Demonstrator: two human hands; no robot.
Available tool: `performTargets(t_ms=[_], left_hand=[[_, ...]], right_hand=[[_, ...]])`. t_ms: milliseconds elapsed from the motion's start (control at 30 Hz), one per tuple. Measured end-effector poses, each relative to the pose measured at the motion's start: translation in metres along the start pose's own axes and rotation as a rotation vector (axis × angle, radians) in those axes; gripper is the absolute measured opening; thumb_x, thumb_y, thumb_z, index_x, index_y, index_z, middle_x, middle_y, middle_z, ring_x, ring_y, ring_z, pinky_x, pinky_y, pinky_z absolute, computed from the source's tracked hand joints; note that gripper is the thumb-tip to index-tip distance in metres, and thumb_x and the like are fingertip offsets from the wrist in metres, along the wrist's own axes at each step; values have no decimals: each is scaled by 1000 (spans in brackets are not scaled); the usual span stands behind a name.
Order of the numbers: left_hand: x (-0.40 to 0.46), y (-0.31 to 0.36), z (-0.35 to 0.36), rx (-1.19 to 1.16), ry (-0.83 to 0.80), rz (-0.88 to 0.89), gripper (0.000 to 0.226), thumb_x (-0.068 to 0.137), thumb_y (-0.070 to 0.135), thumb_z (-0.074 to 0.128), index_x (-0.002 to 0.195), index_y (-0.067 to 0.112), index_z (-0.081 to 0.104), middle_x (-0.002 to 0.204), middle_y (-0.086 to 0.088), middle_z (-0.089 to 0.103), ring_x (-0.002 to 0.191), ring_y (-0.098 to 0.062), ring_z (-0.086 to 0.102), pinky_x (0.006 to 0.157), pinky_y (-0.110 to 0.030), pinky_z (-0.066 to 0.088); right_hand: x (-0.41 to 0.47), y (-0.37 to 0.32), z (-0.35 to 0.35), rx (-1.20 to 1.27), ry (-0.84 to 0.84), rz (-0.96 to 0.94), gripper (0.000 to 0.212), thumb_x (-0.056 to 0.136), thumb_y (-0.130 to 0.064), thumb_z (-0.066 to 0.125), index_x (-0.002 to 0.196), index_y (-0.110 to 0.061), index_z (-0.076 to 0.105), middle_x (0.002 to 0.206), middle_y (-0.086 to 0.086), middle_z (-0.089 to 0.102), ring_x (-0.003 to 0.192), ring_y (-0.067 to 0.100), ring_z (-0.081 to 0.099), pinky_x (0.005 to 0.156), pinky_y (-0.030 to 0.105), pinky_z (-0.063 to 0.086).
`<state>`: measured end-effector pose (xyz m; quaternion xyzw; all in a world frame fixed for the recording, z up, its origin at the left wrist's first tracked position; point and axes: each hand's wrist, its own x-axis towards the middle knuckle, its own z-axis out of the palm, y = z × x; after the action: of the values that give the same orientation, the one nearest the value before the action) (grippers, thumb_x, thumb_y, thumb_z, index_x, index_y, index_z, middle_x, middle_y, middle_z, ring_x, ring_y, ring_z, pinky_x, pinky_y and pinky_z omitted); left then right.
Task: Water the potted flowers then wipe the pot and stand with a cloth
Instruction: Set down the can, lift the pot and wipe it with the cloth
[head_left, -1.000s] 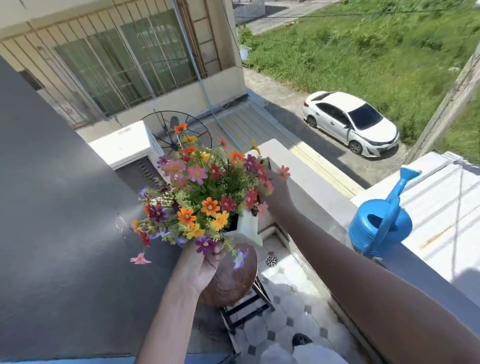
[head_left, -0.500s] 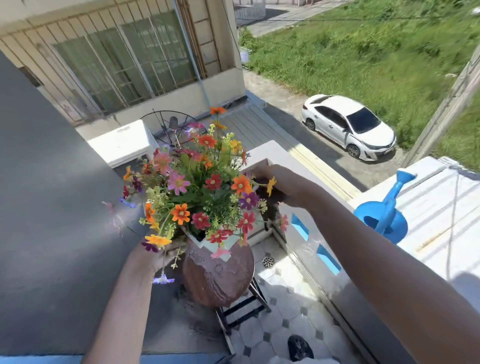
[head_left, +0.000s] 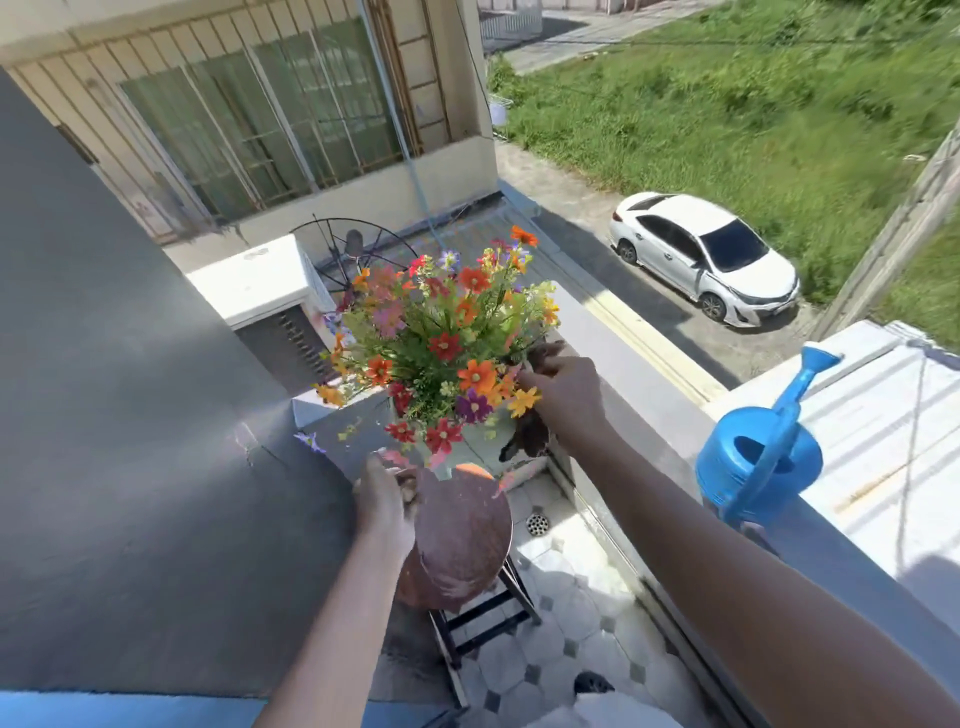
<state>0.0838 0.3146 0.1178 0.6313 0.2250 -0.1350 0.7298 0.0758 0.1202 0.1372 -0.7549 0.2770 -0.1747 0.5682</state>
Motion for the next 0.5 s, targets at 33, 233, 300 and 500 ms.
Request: performTargets(t_ms=[33,233,300,500], left_hand=[[-1,-10,-3,51,34,6,25,94,16,40,71,14,51,43,-1,51,29,-9,32,40,-21,24],[-28,-7,36,289,-176,32,44,98,37,42,79,4,65,47,2,51,35,-12,33,41,-22,23],[-24,-1,41,297,-156,15,50,97,50,38,80,10,62,57,1,54,42,-13,34,44,-24,22],[-29,-7,44,381,-103,-63,35,85,46,51,87,12,57,92,-12,55,72,-24,53,59,-27,40]], right_hand=[[-5,-1,2,30,26,-10,39,62,-30,71,47,-7,43,46,15,42,50,22,40,50,38,37],[-29,-13,8,48,113,-39,36,65,-27,70,49,-8,44,50,2,34,52,14,32,50,35,32],[-43,-12,11,74,120,-31,40,69,-21,71,47,-15,38,49,-2,30,51,14,29,50,31,26],[-75,4,27,164,100,-20,33,78,-18,73,56,-8,50,51,6,46,49,9,34,48,24,28]])
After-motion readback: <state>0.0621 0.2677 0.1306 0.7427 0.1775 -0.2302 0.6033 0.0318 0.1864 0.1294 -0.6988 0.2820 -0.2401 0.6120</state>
